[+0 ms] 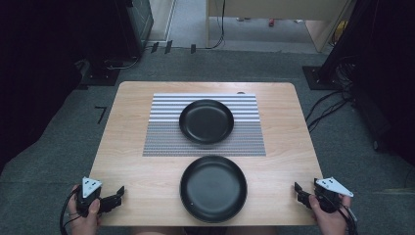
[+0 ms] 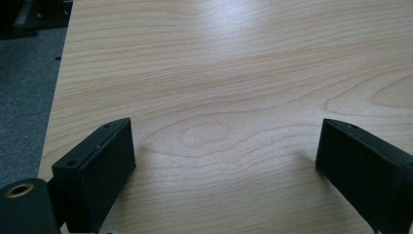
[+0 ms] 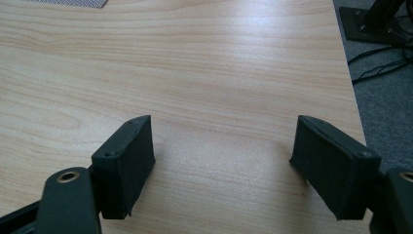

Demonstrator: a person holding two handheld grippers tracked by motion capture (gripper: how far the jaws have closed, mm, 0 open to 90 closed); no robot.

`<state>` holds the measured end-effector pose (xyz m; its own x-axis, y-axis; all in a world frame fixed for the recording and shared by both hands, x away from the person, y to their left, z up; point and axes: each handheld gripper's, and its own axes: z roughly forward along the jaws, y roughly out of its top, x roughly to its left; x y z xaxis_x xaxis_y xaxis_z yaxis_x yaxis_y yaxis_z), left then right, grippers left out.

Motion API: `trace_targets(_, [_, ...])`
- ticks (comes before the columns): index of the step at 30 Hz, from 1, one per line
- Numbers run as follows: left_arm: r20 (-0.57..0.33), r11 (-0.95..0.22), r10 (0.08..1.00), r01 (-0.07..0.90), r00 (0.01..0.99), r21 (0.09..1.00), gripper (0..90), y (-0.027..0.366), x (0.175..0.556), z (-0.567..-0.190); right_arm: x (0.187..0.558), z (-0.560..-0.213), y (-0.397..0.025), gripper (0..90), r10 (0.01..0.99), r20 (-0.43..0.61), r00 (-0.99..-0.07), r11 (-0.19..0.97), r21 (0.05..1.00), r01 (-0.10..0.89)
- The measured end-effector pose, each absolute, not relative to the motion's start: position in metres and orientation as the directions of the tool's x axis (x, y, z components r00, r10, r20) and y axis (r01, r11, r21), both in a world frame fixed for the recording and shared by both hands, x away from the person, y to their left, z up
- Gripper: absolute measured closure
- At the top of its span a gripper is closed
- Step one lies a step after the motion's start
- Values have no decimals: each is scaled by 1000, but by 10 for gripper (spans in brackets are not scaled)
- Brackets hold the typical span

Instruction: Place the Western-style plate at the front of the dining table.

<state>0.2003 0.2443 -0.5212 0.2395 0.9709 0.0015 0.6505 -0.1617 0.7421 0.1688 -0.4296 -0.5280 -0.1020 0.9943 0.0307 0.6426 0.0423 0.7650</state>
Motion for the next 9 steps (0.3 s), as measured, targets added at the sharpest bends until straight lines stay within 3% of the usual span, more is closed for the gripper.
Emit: trace_targets(9, [2,-164,970,650,243,742,68,245,200,-521,169,-528,-429,224,994,31,-101,41,764,644])
